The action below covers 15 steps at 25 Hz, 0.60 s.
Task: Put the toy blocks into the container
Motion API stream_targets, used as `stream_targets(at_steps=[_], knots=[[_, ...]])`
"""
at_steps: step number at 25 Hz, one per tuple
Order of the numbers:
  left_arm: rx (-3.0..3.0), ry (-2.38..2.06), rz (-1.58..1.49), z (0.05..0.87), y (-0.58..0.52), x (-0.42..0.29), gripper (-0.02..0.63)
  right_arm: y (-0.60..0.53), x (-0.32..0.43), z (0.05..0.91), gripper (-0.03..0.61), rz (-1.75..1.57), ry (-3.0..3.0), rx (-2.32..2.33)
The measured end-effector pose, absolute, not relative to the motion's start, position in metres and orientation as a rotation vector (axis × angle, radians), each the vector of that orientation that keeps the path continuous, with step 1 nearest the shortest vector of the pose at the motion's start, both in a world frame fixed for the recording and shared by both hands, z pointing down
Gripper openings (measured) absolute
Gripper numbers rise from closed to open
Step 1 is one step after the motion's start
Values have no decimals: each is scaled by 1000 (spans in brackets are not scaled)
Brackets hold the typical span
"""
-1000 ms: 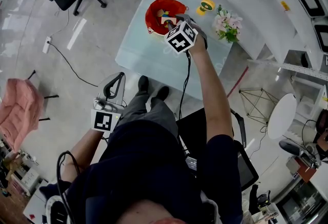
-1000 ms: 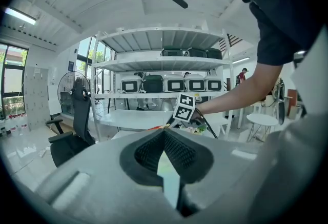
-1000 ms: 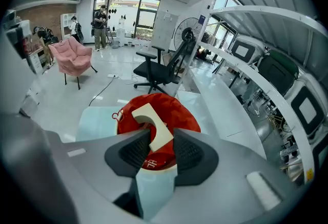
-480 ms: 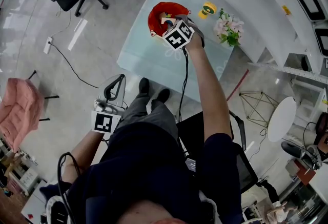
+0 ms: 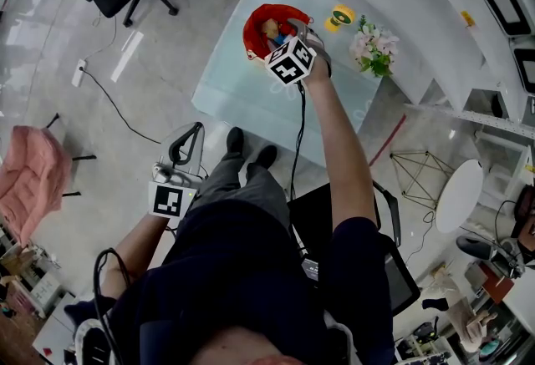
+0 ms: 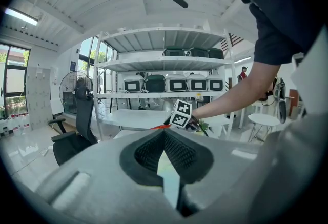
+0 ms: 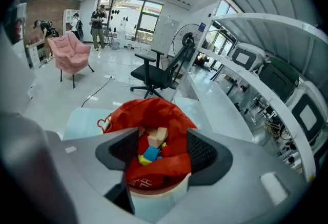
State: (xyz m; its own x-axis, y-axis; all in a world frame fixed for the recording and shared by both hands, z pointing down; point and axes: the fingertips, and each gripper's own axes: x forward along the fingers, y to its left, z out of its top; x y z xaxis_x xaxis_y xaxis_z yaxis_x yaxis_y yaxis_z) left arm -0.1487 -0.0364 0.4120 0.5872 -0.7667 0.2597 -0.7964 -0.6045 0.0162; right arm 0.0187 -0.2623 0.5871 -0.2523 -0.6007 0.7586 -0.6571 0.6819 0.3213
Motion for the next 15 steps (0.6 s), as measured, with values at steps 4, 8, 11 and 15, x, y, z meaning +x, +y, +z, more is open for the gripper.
stream_targets(at_steps=[4,8,11,15], knots=[[2684,-1324,347,412,-34,-148,3,-263,17,577,330,44,-1993,1038],[2697,-1318,340,410,-33,-147,3,-259,18,574,320,44,-1999,1060],[2700,-1315,336,409,-32,-146,3,-255,21,567,314,60,-2018,1097],[2720,-1301,337,408,-33,-143,3,-246,29,555,296,70,-2049,1163]])
